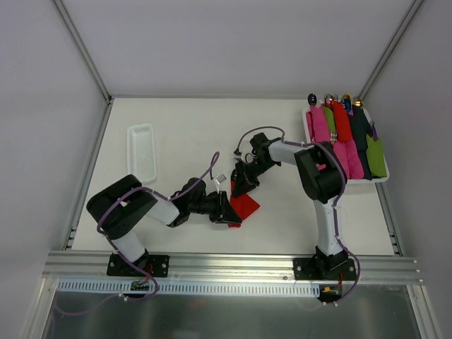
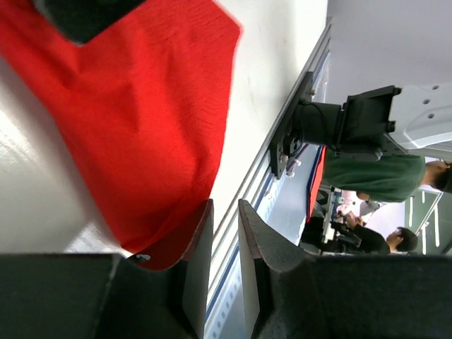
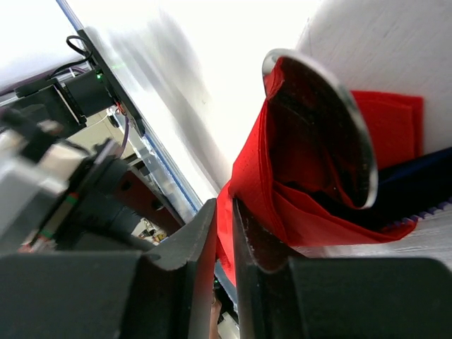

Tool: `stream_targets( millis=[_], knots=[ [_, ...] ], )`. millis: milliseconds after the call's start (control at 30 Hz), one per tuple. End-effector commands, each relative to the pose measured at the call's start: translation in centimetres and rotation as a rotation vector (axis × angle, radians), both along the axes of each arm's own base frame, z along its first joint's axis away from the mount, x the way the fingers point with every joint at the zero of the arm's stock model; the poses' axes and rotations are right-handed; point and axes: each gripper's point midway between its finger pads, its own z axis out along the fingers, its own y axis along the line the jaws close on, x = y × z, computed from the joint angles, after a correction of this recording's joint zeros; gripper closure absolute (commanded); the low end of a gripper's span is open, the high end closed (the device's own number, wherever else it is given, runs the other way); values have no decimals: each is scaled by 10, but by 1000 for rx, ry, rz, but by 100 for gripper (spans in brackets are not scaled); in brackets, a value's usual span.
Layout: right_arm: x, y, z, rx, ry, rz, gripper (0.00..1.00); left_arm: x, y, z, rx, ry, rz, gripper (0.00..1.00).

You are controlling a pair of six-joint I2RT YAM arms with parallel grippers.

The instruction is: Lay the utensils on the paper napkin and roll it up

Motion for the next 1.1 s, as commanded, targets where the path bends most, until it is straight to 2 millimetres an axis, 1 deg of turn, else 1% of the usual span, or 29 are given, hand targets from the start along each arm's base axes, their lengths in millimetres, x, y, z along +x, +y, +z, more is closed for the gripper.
stream_targets(
  millis=[0,33,67,100,133,167,200,233,300,400,433,500,533,567,600,633,667,700,733,767,833,867,900,933,1033,1067],
  knots=[
    [6,-11,-30,-113,-66,18,82,-6,-6,-5,-23,36,-34,80],
    [6,-11,-30,-112,-68,19,82,-8,-5,-16,-9,94,-19,81],
    [6,-11,-29,-112,-65,18,82,-7,-6,-14,-41,88,-15,83],
    [6,-11,-29,-111,-67,19,82,-9,-7,-17,-52,109,-16,83],
    [5,-11,-29,-112,-68,20,82,-12,-5,-30,-39,175,1,85],
    [6,-12,-29,-110,-69,20,83,-11,-7,-27,-76,165,4,85],
    [6,-13,-30,-115,-67,19,83,-12,-6,-31,-81,185,10,88],
    [6,-13,-30,-114,-68,19,83,-14,-4,-40,-73,238,24,89],
    [6,-12,-30,-116,-71,20,83,-12,-3,-40,-95,246,34,91],
    [6,-13,-30,-119,-72,21,83,-12,0,-44,-74,257,49,93],
    [6,-13,-30,-121,-74,23,83,-11,0,-39,-75,224,43,93],
    [6,-14,-31,-123,-75,24,84,-9,1,-38,-52,198,46,91],
    [5,-14,-31,-124,-73,25,84,-9,2,-32,-38,157,35,88],
    [5,-14,-31,-127,-74,26,84,-6,3,-29,-30,127,42,82],
    [6,-15,-31,-129,-75,26,84,-5,2,-24,-29,97,38,80],
    [6,-15,-30,-128,-83,31,85,-4,3,-13,-23,42,25,78],
    [6,-16,-30,-129,-84,30,85,-3,4,-9,-12,15,20,77],
    [5,-16,-30,-131,-84,31,85,4,1,1,-11,-28,23,76],
    [5,-16,-30,-130,-86,35,85,8,-1,17,-22,-107,9,75],
    [5,-17,-30,-132,-87,36,85,6,3,14,18,-97,4,75],
    [5,-17,-30,-128,-91,36,85,15,-3,33,7,-157,1,75],
    [5,-17,-30,-129,-91,39,85,15,-3,34,12,-158,-5,75],
    [5,-16,-30,-127,-93,40,85,17,-7,39,-1,-170,-10,75],
    [5,-16,-31,-126,-91,38,85,17,-8,35,6,-158,-16,75],
    [6,-16,-30,-122,-89,39,86,19,-13,33,-23,-141,-17,76],
    [6,-16,-29,-120,-92,39,86,18,-13,22,-13,-116,-20,76]
  ],
)
